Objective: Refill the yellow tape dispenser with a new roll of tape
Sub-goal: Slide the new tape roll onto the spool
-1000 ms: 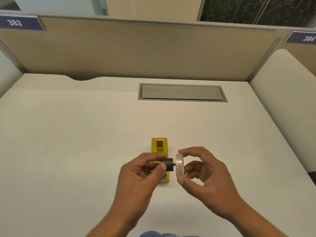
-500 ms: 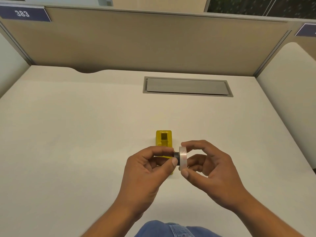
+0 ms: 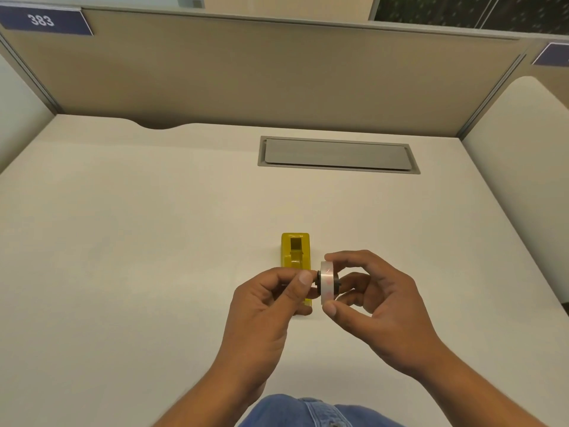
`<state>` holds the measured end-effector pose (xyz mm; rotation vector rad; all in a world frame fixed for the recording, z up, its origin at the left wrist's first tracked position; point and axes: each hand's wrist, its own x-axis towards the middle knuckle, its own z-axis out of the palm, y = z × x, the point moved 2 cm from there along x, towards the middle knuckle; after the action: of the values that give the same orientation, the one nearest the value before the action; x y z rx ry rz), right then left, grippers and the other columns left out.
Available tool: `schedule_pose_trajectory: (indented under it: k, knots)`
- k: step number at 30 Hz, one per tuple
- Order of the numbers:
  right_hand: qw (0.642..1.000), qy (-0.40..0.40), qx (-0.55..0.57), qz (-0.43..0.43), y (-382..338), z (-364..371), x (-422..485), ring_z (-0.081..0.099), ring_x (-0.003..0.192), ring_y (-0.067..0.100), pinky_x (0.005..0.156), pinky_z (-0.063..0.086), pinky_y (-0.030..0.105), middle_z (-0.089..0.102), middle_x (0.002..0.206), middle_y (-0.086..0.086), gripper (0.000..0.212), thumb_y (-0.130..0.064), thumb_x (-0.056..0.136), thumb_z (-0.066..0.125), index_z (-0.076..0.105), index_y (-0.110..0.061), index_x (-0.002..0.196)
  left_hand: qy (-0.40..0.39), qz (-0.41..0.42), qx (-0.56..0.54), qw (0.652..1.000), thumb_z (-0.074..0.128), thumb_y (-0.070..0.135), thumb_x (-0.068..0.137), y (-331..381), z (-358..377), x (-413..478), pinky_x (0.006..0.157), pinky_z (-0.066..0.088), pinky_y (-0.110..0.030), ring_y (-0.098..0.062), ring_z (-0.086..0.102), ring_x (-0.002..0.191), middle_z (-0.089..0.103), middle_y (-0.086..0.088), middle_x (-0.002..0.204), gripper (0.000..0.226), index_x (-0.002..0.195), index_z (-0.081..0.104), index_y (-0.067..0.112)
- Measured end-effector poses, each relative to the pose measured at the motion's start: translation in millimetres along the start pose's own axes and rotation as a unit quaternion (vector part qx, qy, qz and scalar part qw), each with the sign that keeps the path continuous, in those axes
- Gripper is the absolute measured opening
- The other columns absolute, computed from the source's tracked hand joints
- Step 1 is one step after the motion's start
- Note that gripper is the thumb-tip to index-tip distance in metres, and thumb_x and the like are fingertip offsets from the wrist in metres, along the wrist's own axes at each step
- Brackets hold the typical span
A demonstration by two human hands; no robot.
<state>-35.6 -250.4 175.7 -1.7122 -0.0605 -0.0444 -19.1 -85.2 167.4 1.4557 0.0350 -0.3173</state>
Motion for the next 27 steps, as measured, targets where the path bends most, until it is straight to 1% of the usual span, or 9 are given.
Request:
schedule_pose_trajectory:
  k: [3, 6, 8, 10, 11, 15, 21, 25, 27]
  knots:
    - [1.000, 0.004, -0.013, 0.001, 0.8, 1.7, -0.8, 0.068, 0.084, 0.024, 0.066, 0.054, 0.020, 0.068, 0.106, -0.003, 0.045, -0.018, 0.071, 0.082, 0.066, -0.025, 0.112, 0.009, -0.007, 0.003, 1.000, 0.060, 0.056, 0.072, -2.1, 0.9, -0.7, 0.081, 0.056, -0.037, -0.019, 0.070, 0.088, 0.076, 0.004, 0.093, 0.038, 0.092, 0.075, 0.027]
    - [1.000, 0.008, -0.016, 0.003, 1.3, 3.1, -0.8, 0.068, 0.084, 0.024, 0.066, 0.054, 0.019, 0.068, 0.105, -0.004, 0.045, -0.021, 0.071, 0.082, 0.066, -0.027, 0.112, 0.006, -0.006, 0.004, 1.000, 0.061, 0.050, 0.077, -2.6, 1.4, -1.1, 0.075, 0.056, -0.030, -0.019, 0.069, 0.088, 0.076, 0.004, 0.094, 0.030, 0.094, 0.075, 0.030]
    - [1.000, 0.008, -0.015, 0.003, 1.3, 3.2, -0.2, 0.068, 0.083, 0.024, 0.066, 0.054, 0.020, 0.068, 0.106, -0.005, 0.045, -0.020, 0.071, 0.082, 0.066, -0.028, 0.112, 0.007, -0.011, 0.007, 1.000, 0.063, 0.034, 0.084, -3.3, 0.4, -0.4, 0.074, 0.055, -0.027, -0.018, 0.069, 0.088, 0.076, 0.005, 0.094, 0.016, 0.094, 0.075, 0.031]
    - [1.000, 0.006, -0.011, 0.003, 0.8, 2.9, 0.0, 0.068, 0.082, 0.024, 0.067, 0.054, 0.020, 0.068, 0.107, -0.004, 0.045, -0.022, 0.071, 0.082, 0.066, -0.028, 0.113, 0.003, -0.007, 0.028, 1.000, 0.066, 0.017, 0.085, -3.6, -1.3, 0.4, 0.075, 0.056, -0.027, -0.018, 0.069, 0.088, 0.076, 0.005, 0.092, 0.020, 0.093, 0.075, 0.032]
    - [1.000, 0.005, -0.012, 0.005, 0.5, 2.8, -0.1, 0.068, 0.082, 0.024, 0.067, 0.054, 0.020, 0.068, 0.107, -0.004, 0.045, -0.024, 0.071, 0.082, 0.066, -0.029, 0.113, 0.000, -0.004, 0.038, 0.999, 0.069, 0.016, 0.084, -3.2, -1.9, 0.7, 0.077, 0.056, -0.029, -0.018, 0.069, 0.089, 0.076, 0.005, 0.091, 0.021, 0.093, 0.075, 0.033]
    - [1.000, 0.003, -0.026, 0.010, 0.4, 3.6, -0.1, 0.068, 0.086, 0.022, 0.067, 0.055, 0.020, 0.069, 0.107, -0.007, 0.045, -0.027, 0.071, 0.081, 0.066, -0.032, 0.112, -0.007, 0.004, 0.048, 0.999, 0.073, 0.035, 0.075, 0.8, -3.7, 2.1, 0.071, 0.056, -0.026, -0.018, 0.068, 0.084, 0.076, 0.005, 0.089, 0.020, 0.094, 0.075, 0.035]
    - [1.000, -0.003, -0.026, 0.014, 1.5, 4.4, -0.5, 0.068, 0.087, 0.022, 0.067, 0.054, 0.018, 0.068, 0.107, -0.008, 0.045, -0.023, 0.071, 0.082, 0.066, -0.032, 0.112, -0.010, 0.014, 0.054, 0.998, 0.071, 0.037, 0.072, 0.6, -5.3, 5.0, 0.066, 0.052, -0.016, -0.014, 0.067, 0.082, 0.075, 0.007, 0.083, 0.017, 0.087, 0.077, 0.033]
    - [1.000, -0.008, -0.020, 0.019, 2.0, 5.1, -0.6, 0.069, 0.087, 0.019, 0.067, 0.054, 0.017, 0.069, 0.106, -0.013, 0.046, -0.020, 0.071, 0.082, 0.066, -0.035, 0.111, -0.014, 0.008, 0.051, 0.999, 0.071, 0.031, 0.077, -0.6, -3.9, 6.1, 0.064, 0.052, -0.016, -0.010, 0.066, 0.077, 0.074, 0.007, 0.079, 0.010, 0.085, 0.076, 0.030]
    - [1.000, -0.008, -0.010, 0.022, 2.1, 5.4, -0.7, 0.070, 0.088, 0.018, 0.068, 0.055, 0.017, 0.070, 0.107, -0.013, 0.047, -0.018, 0.070, 0.082, 0.066, -0.035, 0.111, -0.023, 0.010, 0.042, 0.999, 0.070, 0.036, 0.075, 0.6, -2.8, 5.9, 0.064, 0.051, -0.016, -0.008, 0.065, 0.073, 0.074, 0.006, 0.077, 0.014, 0.085, 0.076, 0.028]
